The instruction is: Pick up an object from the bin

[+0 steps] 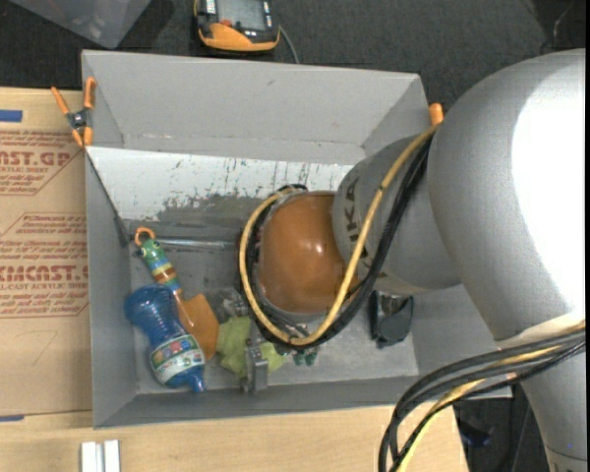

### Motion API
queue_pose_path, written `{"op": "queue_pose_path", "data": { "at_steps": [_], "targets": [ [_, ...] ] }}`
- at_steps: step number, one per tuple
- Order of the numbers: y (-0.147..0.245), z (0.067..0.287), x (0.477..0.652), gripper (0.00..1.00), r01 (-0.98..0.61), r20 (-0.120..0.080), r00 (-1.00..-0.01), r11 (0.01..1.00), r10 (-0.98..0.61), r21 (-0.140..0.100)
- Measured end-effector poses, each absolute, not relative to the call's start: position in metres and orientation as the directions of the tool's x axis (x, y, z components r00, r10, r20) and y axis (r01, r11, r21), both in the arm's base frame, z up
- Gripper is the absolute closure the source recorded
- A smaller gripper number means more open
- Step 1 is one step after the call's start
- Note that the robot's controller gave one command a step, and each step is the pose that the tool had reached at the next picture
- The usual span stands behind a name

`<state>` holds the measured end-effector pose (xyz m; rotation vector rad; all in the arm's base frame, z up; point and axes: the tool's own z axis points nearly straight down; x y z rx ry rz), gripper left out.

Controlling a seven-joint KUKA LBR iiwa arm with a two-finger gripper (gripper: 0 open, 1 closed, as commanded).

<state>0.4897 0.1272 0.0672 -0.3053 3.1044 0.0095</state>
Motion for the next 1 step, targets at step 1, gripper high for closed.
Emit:
{"op": "queue_pose_path", "data": {
  "at_steps": [1],
  "targets": [
    [0.1020,0.0721,0.4848,0.00,-0.331,-0.033,-0.943,0.943,-0.331,0.000]
  ]
}}
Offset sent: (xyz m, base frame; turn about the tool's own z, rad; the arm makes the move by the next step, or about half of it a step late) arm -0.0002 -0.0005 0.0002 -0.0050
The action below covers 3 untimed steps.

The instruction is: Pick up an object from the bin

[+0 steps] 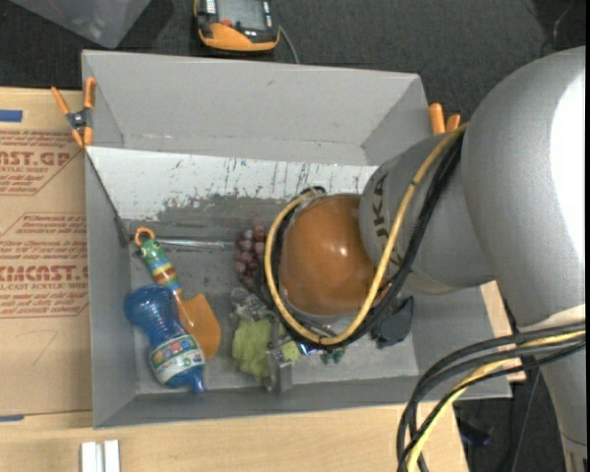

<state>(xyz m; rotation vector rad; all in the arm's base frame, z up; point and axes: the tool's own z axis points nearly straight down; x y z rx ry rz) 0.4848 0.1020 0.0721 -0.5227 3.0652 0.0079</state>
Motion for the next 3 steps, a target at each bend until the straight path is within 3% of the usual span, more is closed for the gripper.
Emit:
{"op": "queue_pose_path", "data": {
  "at_steps": [1,2,3],
  "targets": [
    [0.128,0.067,0.489,1.00,-0.201,-0.024,-0.979,0.980,-0.200,0.006],
    [0.128,0.067,0.489,1.00,-0.200,-0.024,-0.979,0.980,-0.200,0.007],
    [0.128,0.089,0.486,1.00,-0.201,-0.013,-0.980,0.980,-0.200,0.006]
  ]
}}
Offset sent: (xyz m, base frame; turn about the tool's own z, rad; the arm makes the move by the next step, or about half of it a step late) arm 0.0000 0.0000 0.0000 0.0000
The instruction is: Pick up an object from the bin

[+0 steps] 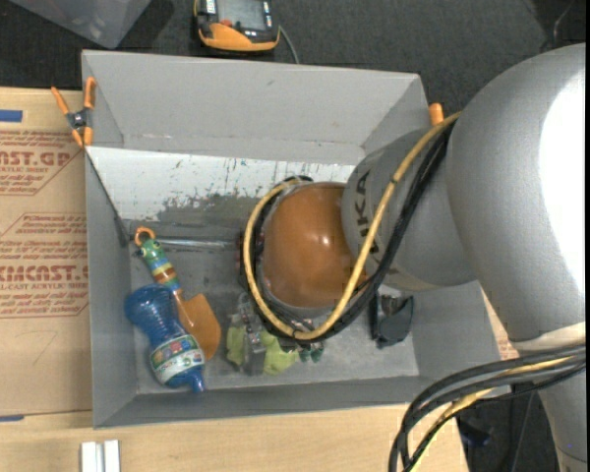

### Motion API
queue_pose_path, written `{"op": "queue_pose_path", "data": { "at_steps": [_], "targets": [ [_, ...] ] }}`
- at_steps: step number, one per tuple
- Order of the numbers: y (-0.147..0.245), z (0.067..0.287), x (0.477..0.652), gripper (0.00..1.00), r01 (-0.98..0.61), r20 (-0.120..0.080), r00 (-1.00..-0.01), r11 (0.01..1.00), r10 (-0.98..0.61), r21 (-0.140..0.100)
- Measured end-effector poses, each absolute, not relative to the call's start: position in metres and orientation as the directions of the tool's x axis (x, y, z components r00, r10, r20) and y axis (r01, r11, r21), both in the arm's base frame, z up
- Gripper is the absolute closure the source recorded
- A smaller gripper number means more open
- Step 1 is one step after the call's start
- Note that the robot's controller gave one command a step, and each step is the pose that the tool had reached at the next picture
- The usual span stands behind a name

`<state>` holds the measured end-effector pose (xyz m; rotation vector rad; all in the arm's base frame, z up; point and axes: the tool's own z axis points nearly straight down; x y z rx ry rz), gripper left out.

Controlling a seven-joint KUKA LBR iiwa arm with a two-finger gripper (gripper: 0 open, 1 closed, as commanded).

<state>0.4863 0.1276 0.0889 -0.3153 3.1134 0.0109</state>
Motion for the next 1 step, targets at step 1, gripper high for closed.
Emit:
{"op": "queue_pose_path", "data": {
  "at_steps": [1],
  "targets": [
    [0.1278,0.1209,0.4888,1.00,-0.200,-0.021,-0.980,0.980,-0.200,0.005]
  ]
}}
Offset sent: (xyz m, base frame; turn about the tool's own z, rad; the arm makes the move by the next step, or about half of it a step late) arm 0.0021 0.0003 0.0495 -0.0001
